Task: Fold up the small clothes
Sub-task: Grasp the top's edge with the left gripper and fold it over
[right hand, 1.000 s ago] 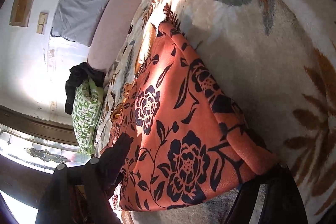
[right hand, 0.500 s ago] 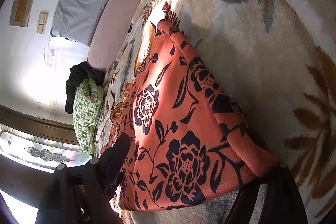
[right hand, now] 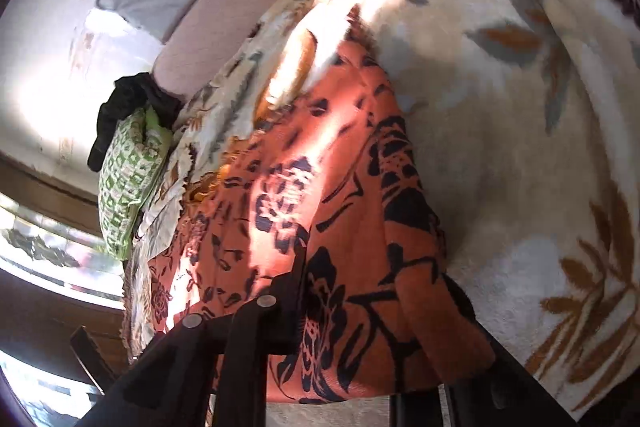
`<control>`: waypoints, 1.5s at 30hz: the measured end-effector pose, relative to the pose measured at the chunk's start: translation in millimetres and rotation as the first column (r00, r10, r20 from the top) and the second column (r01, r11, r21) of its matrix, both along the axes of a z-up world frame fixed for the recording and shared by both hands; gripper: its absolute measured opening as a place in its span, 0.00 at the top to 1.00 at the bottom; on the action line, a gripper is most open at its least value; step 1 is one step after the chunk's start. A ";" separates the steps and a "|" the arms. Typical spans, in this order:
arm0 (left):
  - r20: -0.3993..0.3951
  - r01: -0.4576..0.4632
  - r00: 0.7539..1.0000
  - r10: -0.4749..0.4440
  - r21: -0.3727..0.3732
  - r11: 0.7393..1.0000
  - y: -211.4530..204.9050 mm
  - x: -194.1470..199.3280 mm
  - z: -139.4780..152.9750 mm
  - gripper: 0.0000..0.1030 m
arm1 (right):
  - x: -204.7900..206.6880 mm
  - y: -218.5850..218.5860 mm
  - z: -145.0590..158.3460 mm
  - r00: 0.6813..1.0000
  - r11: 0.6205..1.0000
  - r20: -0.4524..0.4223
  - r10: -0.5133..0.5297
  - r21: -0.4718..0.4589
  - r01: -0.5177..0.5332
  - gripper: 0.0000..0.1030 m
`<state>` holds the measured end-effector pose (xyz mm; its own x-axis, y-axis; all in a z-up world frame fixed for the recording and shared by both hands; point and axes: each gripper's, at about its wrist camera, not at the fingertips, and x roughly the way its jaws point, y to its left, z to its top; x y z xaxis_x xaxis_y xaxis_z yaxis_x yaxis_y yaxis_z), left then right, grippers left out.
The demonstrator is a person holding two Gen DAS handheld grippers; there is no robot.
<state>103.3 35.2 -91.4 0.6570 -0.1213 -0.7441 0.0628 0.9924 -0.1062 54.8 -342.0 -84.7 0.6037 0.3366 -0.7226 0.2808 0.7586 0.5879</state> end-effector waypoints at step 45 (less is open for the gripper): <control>-0.080 -0.134 0.990 0.114 -0.320 0.938 100.3 -24.7 -14.9 0.01 | -4.6 220.2 -1.5 0.879 0.898 0.189 0.439 -0.047 -0.438 0.15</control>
<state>78.5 135.6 -106.3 0.6382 -0.2824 -0.7162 -0.0744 0.9033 -0.4225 50.2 -121.7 -86.2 0.5204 0.5967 -0.6108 -0.1973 0.7800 0.5939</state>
